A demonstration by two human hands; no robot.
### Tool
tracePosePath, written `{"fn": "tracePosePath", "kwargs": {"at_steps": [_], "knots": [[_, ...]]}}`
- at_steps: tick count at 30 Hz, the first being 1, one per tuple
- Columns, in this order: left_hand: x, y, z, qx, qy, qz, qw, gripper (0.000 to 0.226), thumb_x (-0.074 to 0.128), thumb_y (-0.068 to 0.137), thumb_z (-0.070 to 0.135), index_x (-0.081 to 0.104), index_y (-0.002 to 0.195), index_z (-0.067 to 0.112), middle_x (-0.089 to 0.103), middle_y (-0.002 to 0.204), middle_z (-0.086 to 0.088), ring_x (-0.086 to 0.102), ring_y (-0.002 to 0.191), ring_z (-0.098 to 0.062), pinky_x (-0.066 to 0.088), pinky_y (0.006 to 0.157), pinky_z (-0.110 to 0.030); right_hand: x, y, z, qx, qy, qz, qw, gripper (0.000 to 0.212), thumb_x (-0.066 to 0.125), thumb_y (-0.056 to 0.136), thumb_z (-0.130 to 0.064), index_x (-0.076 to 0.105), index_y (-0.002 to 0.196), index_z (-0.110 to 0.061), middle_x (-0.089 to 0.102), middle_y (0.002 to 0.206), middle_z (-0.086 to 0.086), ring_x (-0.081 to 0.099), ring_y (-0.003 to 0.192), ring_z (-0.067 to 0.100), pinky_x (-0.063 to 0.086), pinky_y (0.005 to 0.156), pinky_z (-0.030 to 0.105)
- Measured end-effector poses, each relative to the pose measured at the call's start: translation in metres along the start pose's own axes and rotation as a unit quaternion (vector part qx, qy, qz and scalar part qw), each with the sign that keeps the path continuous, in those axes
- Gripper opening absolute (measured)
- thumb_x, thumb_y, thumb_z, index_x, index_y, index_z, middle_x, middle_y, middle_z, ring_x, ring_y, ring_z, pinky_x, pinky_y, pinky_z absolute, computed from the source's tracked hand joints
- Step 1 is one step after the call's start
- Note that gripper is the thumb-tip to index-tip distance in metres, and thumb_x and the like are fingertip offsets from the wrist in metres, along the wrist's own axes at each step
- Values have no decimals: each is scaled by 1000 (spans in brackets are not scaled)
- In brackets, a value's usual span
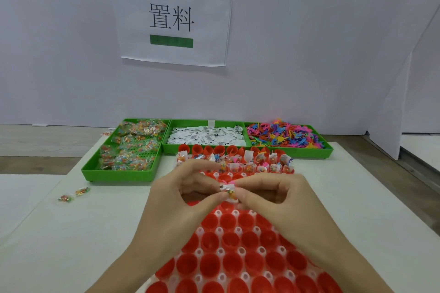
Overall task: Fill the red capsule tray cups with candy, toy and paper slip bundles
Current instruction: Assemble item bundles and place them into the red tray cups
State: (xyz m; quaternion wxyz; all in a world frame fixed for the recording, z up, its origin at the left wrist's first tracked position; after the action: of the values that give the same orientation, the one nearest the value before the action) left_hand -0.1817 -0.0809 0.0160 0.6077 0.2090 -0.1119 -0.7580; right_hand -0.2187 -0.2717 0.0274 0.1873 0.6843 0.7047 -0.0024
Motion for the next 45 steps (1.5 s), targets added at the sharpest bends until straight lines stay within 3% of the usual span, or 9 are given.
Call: {"fn": "tracePosePath", "kwargs": {"at_steps": [5,12,18,21,24,28,33,41,45], "knots": [[30,27,10,41,57,-39,997,34,88,77,12,74,105,24,77,82,7,75,80,-9,60,77,-24,-29,6,1,-8,-21,46,999,16,81,84,-14,83,94,-26,80,89,-5,77,87,12,59,84,22],[79,74,3,68,116,-109,985,20,85,81,9,78,97,17,76,83,5,73,77,-5,61,76,-23,-81,17,27,42,-77,130,988,11,82,83,-21,83,87,-32,79,87,-11,74,86,3,56,75,13],[103,85,-12,101,237,-178,950,20,84,83,14,76,101,18,75,80,9,66,75,5,45,76,-5,-90,20,54,94,-119,95,984,12,84,82,-18,82,89,-27,79,83,-7,75,80,7,61,76,22],[101,86,-20,92,266,-183,942,21,83,83,18,73,101,22,75,78,12,65,81,5,35,95,-11,-82,24,60,83,-155,92,980,18,87,79,-23,78,95,-28,78,79,-8,73,76,4,56,73,15],[100,86,-25,106,291,-194,931,23,81,85,20,70,104,24,75,78,12,57,81,6,25,96,-9,-75,27,59,56,-203,86,974,19,88,78,-21,77,93,-27,77,77,-11,72,75,-1,52,69,11],[101,87,-27,137,327,-209,911,23,81,84,21,69,104,24,75,79,13,50,92,-5,33,92,-15,-72,27,56,29,-248,90,964,18,90,76,-18,75,84,-24,75,73,-10,70,72,-1,48,65,9],[101,91,-26,159,344,-238,894,23,78,85,16,68,105,21,78,81,11,41,82,-2,21,82,1,-65,27,55,5,-305,81,949,22,88,76,-11,69,77,-22,71,73,-10,67,72,3,47,66,10],[101,98,-19,129,324,-260,901,16,78,87,13,74,101,16,79,84,8,68,90,-3,21,105,-12,-70,27,54,19,-318,98,943,21,92,71,-25,73,66,-22,69,68,-11,63,74,1,46,65,10],[108,97,-21,154,351,-259,887,15,78,86,14,73,99,19,78,82,8,50,72,5,25,94,-5,-69,29,53,15,-359,75,930,8,88,77,-23,81,79,-25,67,76,-15,61,71,-2,43,68,6]]}}
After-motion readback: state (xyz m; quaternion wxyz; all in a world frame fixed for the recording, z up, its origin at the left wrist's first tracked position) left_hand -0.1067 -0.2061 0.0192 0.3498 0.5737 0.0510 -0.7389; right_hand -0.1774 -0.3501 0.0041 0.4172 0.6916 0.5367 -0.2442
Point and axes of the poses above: each hand's wrist, its own y-axis towards the middle knuckle, its own x-axis out of the palm, z = x × y, the point moved 3 cm from there along y, towards the middle knuckle
